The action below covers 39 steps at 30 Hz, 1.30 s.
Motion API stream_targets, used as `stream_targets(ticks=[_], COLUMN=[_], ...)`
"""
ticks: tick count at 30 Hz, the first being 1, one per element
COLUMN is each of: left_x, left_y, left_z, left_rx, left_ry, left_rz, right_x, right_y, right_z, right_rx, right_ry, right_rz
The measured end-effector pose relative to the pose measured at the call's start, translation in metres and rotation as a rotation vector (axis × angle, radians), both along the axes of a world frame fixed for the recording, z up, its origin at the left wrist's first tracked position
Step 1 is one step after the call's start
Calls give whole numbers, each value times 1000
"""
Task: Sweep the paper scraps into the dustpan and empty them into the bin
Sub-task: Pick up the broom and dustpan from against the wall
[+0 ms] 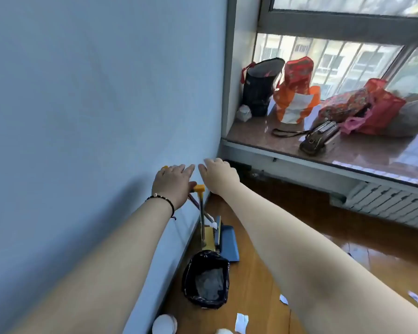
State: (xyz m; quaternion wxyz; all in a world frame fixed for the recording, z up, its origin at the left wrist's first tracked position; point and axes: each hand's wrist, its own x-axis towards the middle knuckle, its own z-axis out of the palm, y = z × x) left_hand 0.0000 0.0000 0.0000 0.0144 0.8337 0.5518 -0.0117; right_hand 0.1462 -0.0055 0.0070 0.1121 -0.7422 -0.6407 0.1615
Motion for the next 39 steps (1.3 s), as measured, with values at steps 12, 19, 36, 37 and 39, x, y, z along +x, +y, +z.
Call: stream_targets(ticks=[12,19,36,37,39], left_x=[-6,-19,19,28,44], left_y=[50,65,69,69,69], left_z=[-99,-119,-145,-146,-149], left_rx=[-60,-101,-245,-280,-357], left_ry=[128,115,53,48,62], left_rz=[27,23,114,122,126], right_x=[-49,-75,59,69,85], right_y=[132,159,127,118,104], right_z=[-96,-110,-139,-141,-145], right_rx=[-418,-725,-625,-614,-610], right_ry=[398,457,1655,1686,1727], right_rz=[-48,-123,-1343,-1339,-1360])
